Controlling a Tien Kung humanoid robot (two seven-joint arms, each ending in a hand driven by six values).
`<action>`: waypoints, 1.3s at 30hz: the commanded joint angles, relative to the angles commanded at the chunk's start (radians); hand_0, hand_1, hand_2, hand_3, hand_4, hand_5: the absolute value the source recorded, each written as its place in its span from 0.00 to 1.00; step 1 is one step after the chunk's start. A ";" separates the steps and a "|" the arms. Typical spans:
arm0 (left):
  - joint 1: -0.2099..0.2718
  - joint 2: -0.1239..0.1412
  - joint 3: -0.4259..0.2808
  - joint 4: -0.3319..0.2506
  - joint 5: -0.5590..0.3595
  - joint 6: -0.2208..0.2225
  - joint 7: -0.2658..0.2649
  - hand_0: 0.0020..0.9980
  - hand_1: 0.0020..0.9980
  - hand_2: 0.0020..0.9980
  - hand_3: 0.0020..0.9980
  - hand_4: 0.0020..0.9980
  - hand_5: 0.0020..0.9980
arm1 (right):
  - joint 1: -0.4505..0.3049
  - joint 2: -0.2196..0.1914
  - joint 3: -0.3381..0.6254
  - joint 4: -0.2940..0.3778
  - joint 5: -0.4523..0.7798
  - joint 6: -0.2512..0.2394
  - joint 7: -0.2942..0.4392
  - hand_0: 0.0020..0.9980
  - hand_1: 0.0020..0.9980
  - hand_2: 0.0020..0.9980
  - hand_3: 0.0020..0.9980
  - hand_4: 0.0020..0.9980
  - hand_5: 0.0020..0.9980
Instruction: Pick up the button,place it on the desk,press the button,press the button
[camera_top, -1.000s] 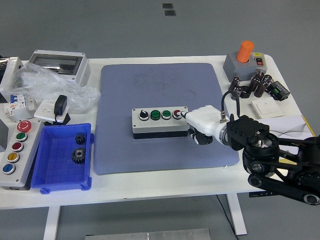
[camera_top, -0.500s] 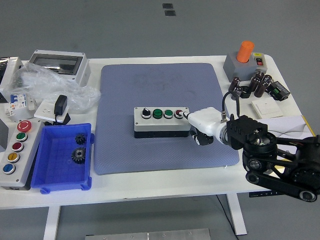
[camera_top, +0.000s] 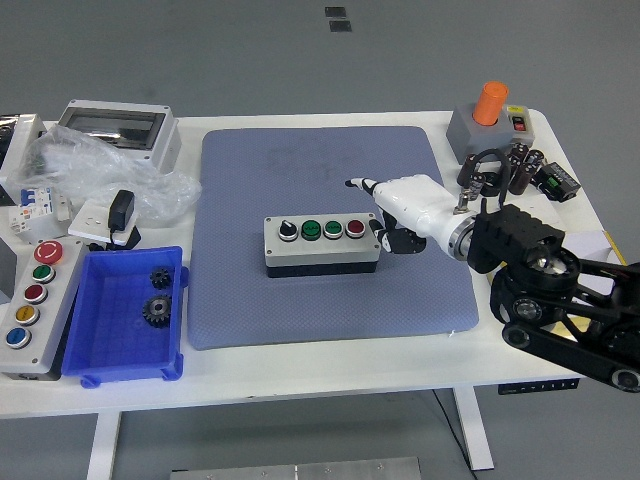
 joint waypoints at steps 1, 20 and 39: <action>0.000 0.000 0.000 0.000 0.000 0.000 0.000 0.60 0.64 0.60 0.61 0.55 0.40 | -0.009 0.000 0.015 -0.004 0.010 -0.020 0.018 0.43 0.43 0.27 0.96 0.36 0.00; 0.010 -0.009 0.005 -0.001 -0.007 -0.002 0.008 0.60 0.64 0.60 0.61 0.56 0.40 | -0.302 0.224 0.369 -0.300 0.494 -0.287 0.586 0.87 0.90 0.96 1.00 1.00 0.59; 0.012 -0.012 -0.006 -0.001 0.001 -0.009 0.012 0.60 0.64 0.60 0.62 0.59 0.41 | -0.458 0.232 0.397 -0.384 1.126 -0.060 0.944 0.85 0.75 0.75 0.72 1.00 1.00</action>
